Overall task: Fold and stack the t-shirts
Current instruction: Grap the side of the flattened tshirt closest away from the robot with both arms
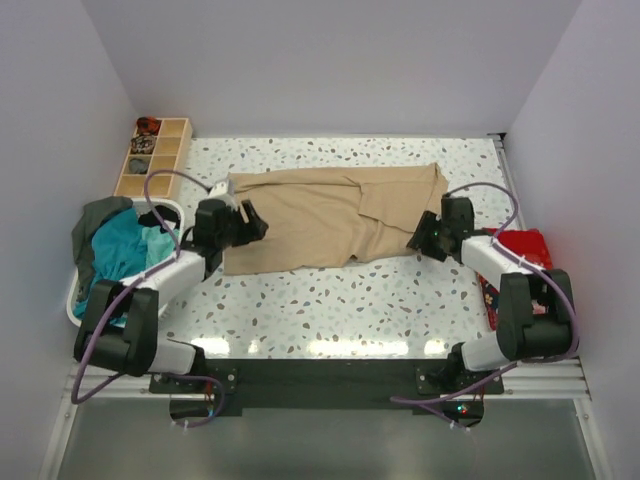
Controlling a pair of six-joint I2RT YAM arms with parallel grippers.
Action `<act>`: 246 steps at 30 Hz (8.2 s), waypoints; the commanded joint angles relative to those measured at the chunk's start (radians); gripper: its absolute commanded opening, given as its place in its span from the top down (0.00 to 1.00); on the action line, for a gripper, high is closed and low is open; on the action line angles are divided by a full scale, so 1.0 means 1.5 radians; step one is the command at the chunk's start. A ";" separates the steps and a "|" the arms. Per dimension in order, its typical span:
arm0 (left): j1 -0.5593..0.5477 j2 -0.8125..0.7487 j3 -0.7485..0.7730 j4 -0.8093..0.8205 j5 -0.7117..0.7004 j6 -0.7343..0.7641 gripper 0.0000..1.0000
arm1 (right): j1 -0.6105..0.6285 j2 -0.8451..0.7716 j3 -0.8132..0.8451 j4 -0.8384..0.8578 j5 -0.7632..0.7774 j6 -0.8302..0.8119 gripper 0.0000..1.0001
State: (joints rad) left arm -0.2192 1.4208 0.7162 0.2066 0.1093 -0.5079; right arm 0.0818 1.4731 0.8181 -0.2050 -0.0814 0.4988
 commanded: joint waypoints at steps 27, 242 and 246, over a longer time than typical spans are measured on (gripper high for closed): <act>-0.001 -0.172 -0.356 0.158 -0.094 -0.157 0.26 | -0.002 0.086 -0.104 0.205 -0.131 0.082 0.84; -0.251 0.105 0.021 -0.046 -0.040 0.074 0.27 | 0.227 -0.226 -0.021 -0.129 0.171 0.017 0.42; -0.251 0.108 0.029 -0.044 -0.035 0.074 0.28 | 0.216 -0.243 -0.101 -0.100 0.143 0.069 0.46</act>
State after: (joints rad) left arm -0.5915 1.5810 0.7143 0.1310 0.0483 -0.4225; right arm 0.4221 1.0889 0.7891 -0.3386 0.1158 0.5449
